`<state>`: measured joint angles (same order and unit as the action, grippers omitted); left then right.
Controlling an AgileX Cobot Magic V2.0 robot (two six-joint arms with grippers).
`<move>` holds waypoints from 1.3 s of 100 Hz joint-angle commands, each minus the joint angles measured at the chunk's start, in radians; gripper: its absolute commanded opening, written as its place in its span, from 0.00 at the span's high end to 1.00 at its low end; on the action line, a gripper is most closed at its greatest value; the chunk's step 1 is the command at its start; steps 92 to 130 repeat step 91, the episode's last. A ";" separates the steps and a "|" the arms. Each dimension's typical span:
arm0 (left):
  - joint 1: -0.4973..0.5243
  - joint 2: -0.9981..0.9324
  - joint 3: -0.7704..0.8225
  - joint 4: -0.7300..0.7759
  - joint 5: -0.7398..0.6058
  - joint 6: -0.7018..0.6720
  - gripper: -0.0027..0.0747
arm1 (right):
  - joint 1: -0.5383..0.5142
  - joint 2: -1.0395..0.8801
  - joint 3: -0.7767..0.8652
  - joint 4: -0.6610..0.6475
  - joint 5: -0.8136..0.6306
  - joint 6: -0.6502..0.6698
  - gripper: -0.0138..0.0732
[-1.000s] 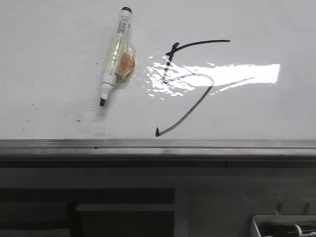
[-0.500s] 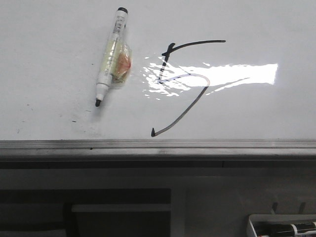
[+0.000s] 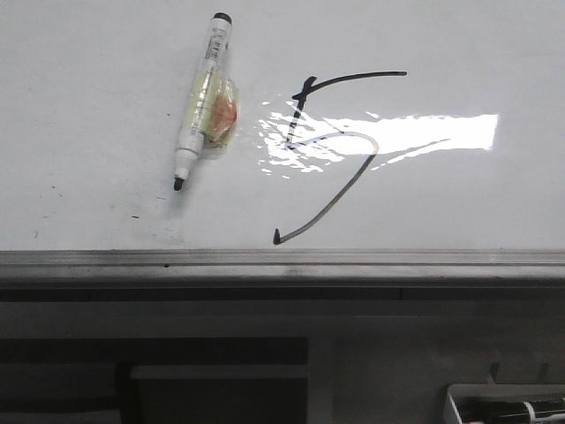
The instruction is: Write number 5 on whiteboard
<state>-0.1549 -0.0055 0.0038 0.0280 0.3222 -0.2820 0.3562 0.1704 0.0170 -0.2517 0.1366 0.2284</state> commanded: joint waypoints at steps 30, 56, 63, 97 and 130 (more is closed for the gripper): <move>0.000 -0.027 0.016 -0.006 -0.073 0.003 0.99 | -0.025 0.008 0.022 -0.003 0.081 0.003 0.89; 0.000 -0.027 0.016 -0.006 -0.073 0.003 0.99 | -0.025 0.008 0.022 -0.003 0.081 0.003 0.89; 0.000 -0.027 0.016 -0.006 -0.073 0.003 0.99 | -0.025 0.008 0.022 -0.003 0.081 0.003 0.89; 0.000 -0.027 0.016 -0.006 -0.073 0.003 0.99 | -0.025 0.008 0.022 -0.003 0.081 0.003 0.89; 0.000 -0.027 0.016 -0.006 -0.073 0.003 0.99 | -0.025 0.008 0.022 -0.003 0.081 0.003 0.89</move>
